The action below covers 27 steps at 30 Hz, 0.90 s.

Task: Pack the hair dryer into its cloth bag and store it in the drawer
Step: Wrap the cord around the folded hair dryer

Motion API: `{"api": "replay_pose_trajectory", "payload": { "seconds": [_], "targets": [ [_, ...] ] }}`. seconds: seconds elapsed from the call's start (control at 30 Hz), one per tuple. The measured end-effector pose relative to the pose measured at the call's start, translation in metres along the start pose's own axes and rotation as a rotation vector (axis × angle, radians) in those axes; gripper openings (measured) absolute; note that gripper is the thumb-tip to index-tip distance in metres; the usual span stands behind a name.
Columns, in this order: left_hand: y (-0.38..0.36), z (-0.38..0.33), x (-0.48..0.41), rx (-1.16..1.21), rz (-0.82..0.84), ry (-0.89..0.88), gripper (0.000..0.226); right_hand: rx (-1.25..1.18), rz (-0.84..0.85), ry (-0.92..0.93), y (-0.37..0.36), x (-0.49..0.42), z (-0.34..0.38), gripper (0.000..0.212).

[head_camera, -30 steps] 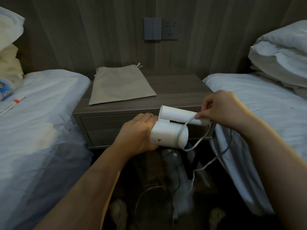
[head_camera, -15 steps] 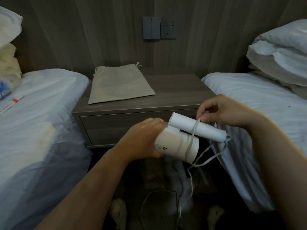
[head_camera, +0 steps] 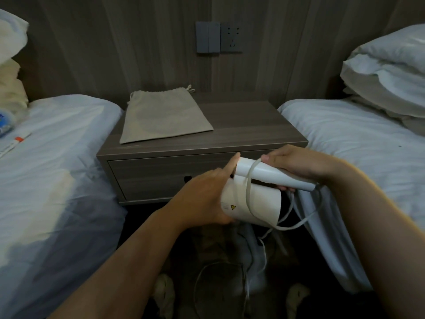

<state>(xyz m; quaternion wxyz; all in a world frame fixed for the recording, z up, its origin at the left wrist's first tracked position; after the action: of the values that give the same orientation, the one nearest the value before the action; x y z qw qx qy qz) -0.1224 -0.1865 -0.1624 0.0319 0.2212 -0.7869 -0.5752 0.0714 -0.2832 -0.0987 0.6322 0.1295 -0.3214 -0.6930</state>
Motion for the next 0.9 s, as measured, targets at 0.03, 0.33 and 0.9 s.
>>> {"api": "replay_pose_trajectory", "payload": {
  "seconds": [0.03, 0.33, 0.9],
  "targets": [
    [0.0, -0.002, 0.001, -0.023, -0.007, -0.024, 0.125, -0.021, -0.013, -0.004, 0.0, 0.0, 0.001, 0.043],
    [-0.014, -0.003, -0.002, -0.249, -0.059, -0.187, 0.11, -0.083, -0.032, -0.049, -0.013, -0.006, -0.002, 0.043],
    [0.002, 0.001, 0.003, 0.541, -0.293, 0.162, 0.106, -1.043, 0.128, 0.19, -0.005, -0.031, -0.053, 0.04]
  ]
}}
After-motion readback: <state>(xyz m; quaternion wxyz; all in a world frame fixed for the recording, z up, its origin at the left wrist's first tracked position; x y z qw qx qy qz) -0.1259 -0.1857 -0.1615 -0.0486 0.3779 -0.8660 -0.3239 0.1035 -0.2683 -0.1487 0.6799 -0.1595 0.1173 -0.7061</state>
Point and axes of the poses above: each hand's wrist, its own x-axis away from the middle knuckle, its own y-axis out of the back of the hand, z = x × y, the point moved 1 cm from there along -x, towards the middle knuckle, and after that the axes turned 1 degree about -x, right-handed, at the moved point
